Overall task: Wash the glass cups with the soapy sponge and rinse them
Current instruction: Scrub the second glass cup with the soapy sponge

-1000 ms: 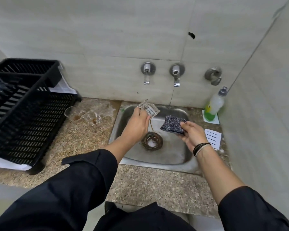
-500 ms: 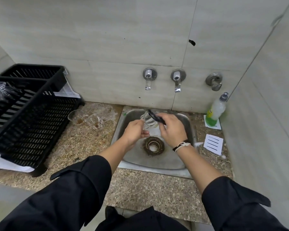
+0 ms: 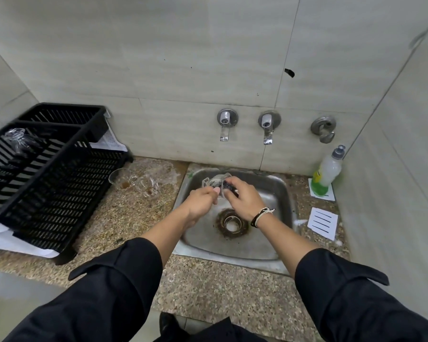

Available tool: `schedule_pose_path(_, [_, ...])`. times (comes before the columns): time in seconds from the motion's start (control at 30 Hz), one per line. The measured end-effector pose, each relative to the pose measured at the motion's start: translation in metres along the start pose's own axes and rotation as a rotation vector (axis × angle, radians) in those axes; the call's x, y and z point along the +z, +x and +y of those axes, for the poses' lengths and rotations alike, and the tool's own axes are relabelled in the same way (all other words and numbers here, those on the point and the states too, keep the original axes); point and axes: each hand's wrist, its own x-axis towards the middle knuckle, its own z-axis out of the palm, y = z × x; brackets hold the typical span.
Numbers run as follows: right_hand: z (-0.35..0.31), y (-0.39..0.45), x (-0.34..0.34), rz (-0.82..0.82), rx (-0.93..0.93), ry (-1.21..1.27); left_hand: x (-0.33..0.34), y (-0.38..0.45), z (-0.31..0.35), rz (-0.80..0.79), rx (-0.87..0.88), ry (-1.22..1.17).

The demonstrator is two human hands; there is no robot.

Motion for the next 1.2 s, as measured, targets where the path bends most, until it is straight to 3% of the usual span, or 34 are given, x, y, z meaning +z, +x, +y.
schedule_pose_path(0.17, [0.006, -0.003, 0.001, 0.013, -0.153, -0.007, -0.006, 0.001, -0.004, -0.002, 0.069, -0.008])
schedule_pose_path(0.3, [-0.003, 0.001, -0.016, -0.194, -0.300, -0.257, -0.008, -0.002, -0.010, 0.017, 0.171, -0.180])
schedule_pose_path(0.37, [-0.013, 0.008, -0.020, -0.283, -0.230, -0.289, -0.005, -0.004, -0.008, 0.008, 0.219, -0.193])
schedule_pose_path(0.47, [-0.027, 0.025, -0.014, -0.168, 0.132, -0.023, 0.001, -0.003, -0.003, 0.074, 0.302, -0.096])
schedule_pose_path(0.53, [-0.027, 0.032, -0.009, -0.093, 0.235, 0.093, -0.003, 0.002, 0.002, 0.108, 0.323, -0.041])
schedule_pose_path(0.57, [-0.027, 0.030, -0.010, -0.092, 0.187, 0.036, -0.009, 0.004, 0.004, 0.093, 0.328, -0.030])
schedule_pose_path(0.6, [-0.022, 0.027, -0.013, -0.089, 0.026, -0.116, -0.014, 0.004, 0.006, 0.065, 0.327, -0.037])
schedule_pose_path(0.7, [0.002, 0.025, -0.026, 0.053, -0.752, -0.665, -0.023, 0.002, 0.010, -0.014, 0.324, -0.114])
schedule_pose_path(0.73, [0.003, 0.030, -0.031, 0.065, -0.823, -0.689, -0.020, 0.001, 0.013, -0.008, 0.335, -0.108])
schedule_pose_path(0.77, [-0.002, 0.032, -0.031, 0.029, -0.746, -0.649, -0.015, 0.001, 0.015, 0.006, 0.346, -0.109])
schedule_pose_path(0.8, [-0.014, 0.033, -0.030, -0.004, -0.546, -0.575, -0.010, 0.001, 0.015, 0.027, 0.353, -0.115])
schedule_pose_path(0.83, [-0.021, 0.037, -0.025, -0.025, -0.263, -0.470, -0.006, 0.002, 0.015, 0.055, 0.361, -0.115])
schedule_pose_path(0.9, [-0.032, 0.043, -0.015, -0.026, 0.360, 0.039, -0.001, 0.001, 0.010, 0.097, 0.374, -0.104])
schedule_pose_path(0.93, [-0.031, 0.043, -0.009, -0.015, 0.528, 0.292, -0.002, 0.001, 0.007, 0.103, 0.371, -0.075])
schedule_pose_path(0.97, [-0.024, 0.041, -0.002, 0.003, 0.569, 0.393, -0.005, 0.000, 0.005, 0.102, 0.376, -0.043])
schedule_pose_path(1.0, [-0.021, 0.036, 0.002, -0.002, 0.482, 0.335, -0.008, -0.001, 0.004, 0.090, 0.384, -0.023])
schedule_pose_path(1.13, [-0.012, 0.027, -0.012, -0.087, -0.440, -0.486, -0.021, -0.001, 0.000, 0.027, 0.346, -0.103])
schedule_pose_path(1.17, [-0.011, 0.030, -0.014, -0.080, -0.519, -0.561, -0.022, 0.000, 0.000, 0.027, 0.347, -0.104])
schedule_pose_path(1.2, [-0.013, 0.032, -0.009, -0.068, -0.475, -0.578, -0.022, 0.000, 0.001, 0.033, 0.353, -0.096])
